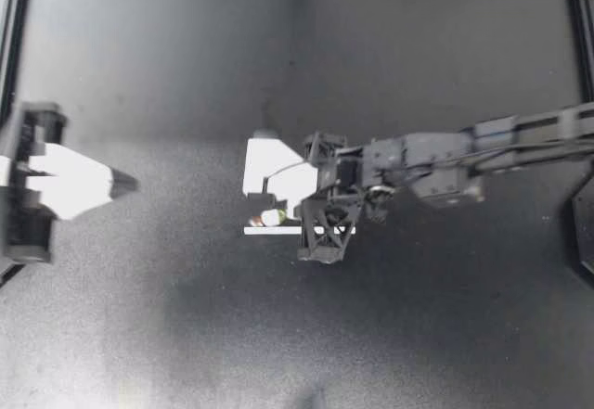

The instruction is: Pick up the candy and unwrap it.

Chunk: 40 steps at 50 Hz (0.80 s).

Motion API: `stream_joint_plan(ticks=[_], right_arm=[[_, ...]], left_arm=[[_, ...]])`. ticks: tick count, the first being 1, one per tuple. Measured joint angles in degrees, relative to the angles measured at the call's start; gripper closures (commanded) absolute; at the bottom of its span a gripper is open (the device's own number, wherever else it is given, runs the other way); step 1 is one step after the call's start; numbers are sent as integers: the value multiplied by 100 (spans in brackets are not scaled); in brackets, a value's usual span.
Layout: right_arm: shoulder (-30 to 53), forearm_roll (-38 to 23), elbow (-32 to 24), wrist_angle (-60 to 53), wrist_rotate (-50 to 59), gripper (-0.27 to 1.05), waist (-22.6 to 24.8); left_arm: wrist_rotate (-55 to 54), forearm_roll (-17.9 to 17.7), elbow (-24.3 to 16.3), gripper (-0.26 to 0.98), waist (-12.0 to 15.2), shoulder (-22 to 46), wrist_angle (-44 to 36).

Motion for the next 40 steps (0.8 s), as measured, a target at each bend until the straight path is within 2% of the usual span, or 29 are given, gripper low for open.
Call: stream_joint_plan(ticks=[9,13,19,22,33,40], right_arm=[[-650,0,123,105,193,101,18],[-976,0,211,141,264,101,26],[-1310,0,334,141,290,101,44],[-1433,0,387,123,334,101,44],[-1828,44,475,-35,334,101,53],[-1934,193,563,-246,352,101,62]], left_arm=[[-53,-53,-255,74,0,694,0],[-44,-132,-369,61,9,1011,-26],[18,-149,-510,34,9,1450,-237],[53,-149,-589,25,9,1705,-466],[501,-149,-914,24,9,2848,-1688],[782,-158,-1099,24,9,3138,-1846]])
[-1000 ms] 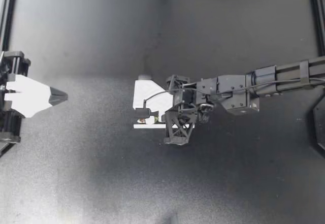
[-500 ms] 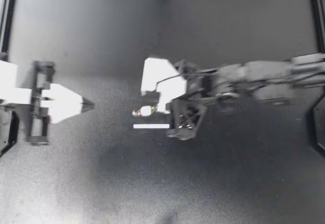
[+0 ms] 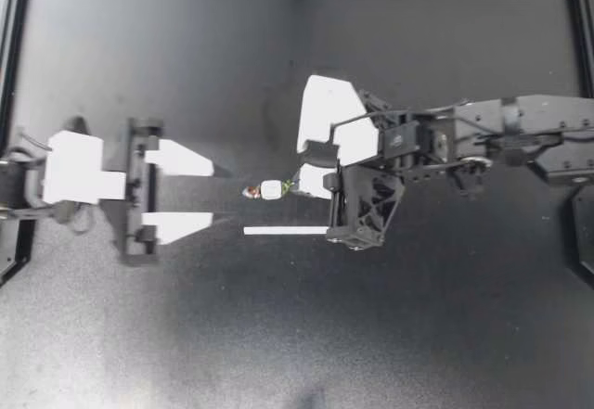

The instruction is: Pick up the candy and unwrap it.

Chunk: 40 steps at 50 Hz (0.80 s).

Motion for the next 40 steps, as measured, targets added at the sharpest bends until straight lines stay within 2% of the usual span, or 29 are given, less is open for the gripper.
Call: stream_joint_plan(ticks=[19,24,29,34,40], right_arm=[[0,35,44,-229,105,101,35],[9,35,44,-229,123,101,26],[0,26,44,-237,158,101,35],[9,35,62,-237,176,101,44],[0,35,70,-290,176,101,35]], left_arm=[[211,-53,-158,29,-9,123,-26],[211,-123,-158,44,0,123,-18],[211,-176,-167,72,-9,123,-18],[211,-176,-167,89,0,114,-26],[211,-193,-158,94,0,123,-18]])
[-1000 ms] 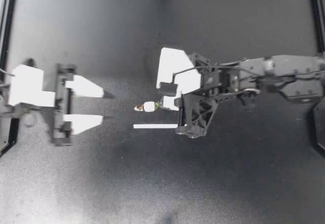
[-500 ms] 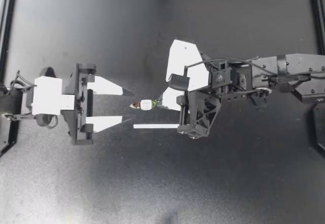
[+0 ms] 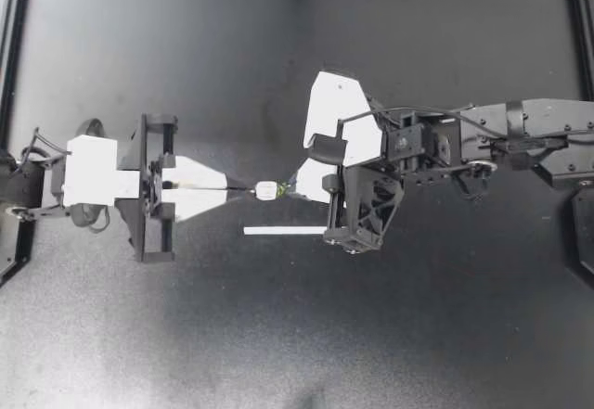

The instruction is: Pick up the candy and unwrap it.

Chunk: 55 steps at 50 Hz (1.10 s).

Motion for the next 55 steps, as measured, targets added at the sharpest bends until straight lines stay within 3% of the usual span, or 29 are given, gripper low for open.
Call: stream_joint_plan(ticks=[12,30,55], right_arm=[[-97,0,193,-272,35,101,0],[-686,0,984,-1283,431,101,18],[-352,-158,712,-1688,439,101,132]], left_arm=[[-18,0,0,94,0,-35,-9],[-158,-9,-26,94,0,-167,-18],[-246,-88,-202,94,0,-26,0]])
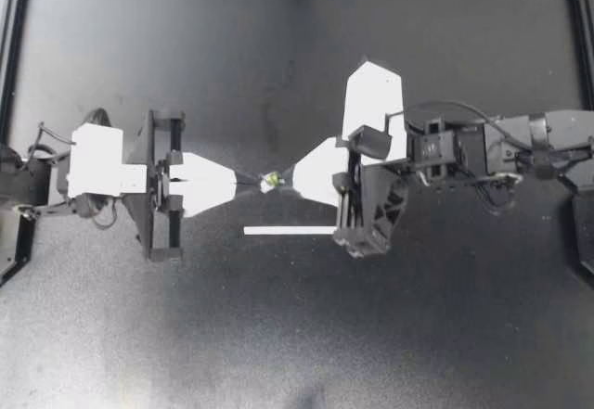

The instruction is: Pick up the candy and unwrap it.

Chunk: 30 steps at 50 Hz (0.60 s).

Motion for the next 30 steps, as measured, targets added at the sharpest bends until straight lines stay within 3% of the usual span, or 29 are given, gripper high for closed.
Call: stream_joint_plan(ticks=[10,30], right_arm=[[-369,44,448,-44,185,101,44],[-220,44,308,-193,211,101,53]], left_arm=[[-9,-176,229,94,-18,-352,-26],[-211,-229,53,94,-9,-246,-9]])
